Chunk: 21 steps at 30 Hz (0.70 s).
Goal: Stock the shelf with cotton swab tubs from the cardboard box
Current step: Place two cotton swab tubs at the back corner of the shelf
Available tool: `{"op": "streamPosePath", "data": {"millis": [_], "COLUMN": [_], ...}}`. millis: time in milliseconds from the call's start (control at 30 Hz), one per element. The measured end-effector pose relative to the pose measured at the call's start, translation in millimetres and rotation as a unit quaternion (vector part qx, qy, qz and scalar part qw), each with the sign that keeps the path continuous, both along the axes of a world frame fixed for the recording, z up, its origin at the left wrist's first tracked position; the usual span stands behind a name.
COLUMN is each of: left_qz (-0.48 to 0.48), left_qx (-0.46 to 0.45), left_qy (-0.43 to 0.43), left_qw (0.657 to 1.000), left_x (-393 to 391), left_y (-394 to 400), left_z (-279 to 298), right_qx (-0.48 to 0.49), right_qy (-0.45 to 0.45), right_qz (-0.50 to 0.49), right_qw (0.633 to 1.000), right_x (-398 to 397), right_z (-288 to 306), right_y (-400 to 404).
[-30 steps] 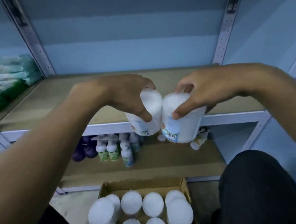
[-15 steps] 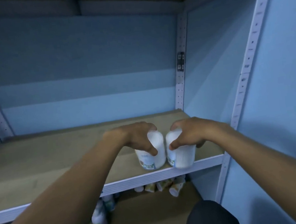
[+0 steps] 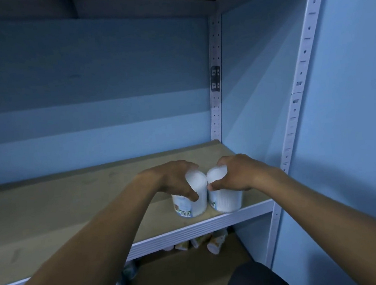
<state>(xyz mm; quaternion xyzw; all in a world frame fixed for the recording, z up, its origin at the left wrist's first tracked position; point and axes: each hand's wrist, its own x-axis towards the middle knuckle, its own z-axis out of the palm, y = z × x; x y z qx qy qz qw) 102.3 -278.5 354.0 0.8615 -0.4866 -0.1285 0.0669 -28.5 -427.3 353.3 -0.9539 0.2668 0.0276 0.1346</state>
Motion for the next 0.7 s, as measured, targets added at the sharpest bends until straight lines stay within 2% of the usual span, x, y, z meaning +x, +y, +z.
{"op": "streamPosePath", "data": {"millis": [267, 467, 700], "left_qz": [0.040, 0.058, 0.070], "left_qx": [-0.025, -0.043, -0.055], "left_qy": [-0.067, -0.125, -0.128], "left_qw": [0.997, 0.990, 0.988], "left_x": [-10.5, -15.7, -2.1], "left_y": [11.2, 3.6, -11.8], "left_z": [-14.9, -29.5, -35.1], "right_qx": [-0.075, -0.141, -0.138], "right_qy": [0.013, -0.068, -0.117], "right_qz": [0.061, 0.077, 0.058], "right_qw": [0.995, 0.985, 0.982], "right_x": [3.8, 3.4, 9.0], "right_z": [-20.4, -40.3, -41.4], "right_y": [11.3, 11.8, -2.2]}}
